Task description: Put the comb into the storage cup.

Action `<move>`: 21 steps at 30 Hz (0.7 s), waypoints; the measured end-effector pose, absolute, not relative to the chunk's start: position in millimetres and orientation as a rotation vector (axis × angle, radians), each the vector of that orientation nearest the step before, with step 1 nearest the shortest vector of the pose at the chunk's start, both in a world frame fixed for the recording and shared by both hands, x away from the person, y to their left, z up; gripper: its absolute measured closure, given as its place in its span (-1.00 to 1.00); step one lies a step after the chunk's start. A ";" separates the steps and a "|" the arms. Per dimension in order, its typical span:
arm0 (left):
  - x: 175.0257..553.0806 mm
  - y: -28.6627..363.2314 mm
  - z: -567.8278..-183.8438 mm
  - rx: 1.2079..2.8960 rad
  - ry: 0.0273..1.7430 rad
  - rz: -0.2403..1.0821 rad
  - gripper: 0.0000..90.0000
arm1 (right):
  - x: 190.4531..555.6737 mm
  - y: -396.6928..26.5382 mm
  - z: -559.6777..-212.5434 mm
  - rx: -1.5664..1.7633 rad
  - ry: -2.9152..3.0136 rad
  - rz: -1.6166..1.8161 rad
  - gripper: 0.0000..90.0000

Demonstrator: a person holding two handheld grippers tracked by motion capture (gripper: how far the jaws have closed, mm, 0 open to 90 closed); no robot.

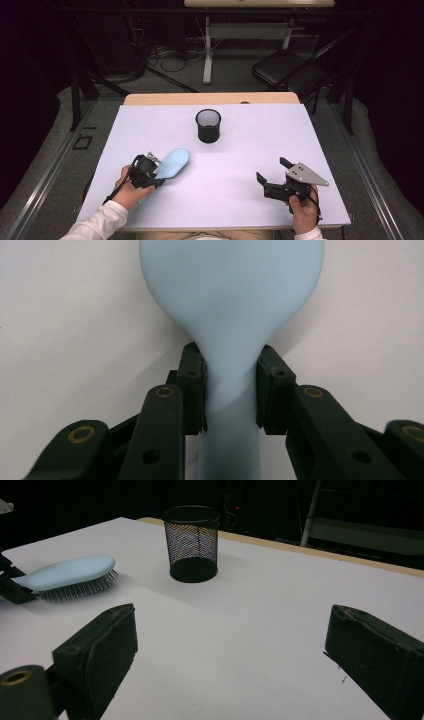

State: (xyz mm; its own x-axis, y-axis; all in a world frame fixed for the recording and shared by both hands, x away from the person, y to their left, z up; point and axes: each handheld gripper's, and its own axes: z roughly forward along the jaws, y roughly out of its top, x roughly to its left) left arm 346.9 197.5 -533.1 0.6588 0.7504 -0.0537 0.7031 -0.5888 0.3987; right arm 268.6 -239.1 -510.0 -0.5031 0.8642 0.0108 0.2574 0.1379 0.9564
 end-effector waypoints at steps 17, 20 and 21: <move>348.2 200.9 -522.7 2.409 1.144 0.207 0.55 | 268.7 -238.8 -510.2 1.075 1.853 1.378 -0.86; 348.6 200.6 -519.5 2.386 1.139 0.222 0.55 | 268.8 -239.1 -510.1 1.071 1.853 1.377 -0.86; 348.7 200.4 -518.6 2.375 1.137 0.227 0.55 | 268.8 -239.1 -510.1 1.072 1.852 1.377 -0.86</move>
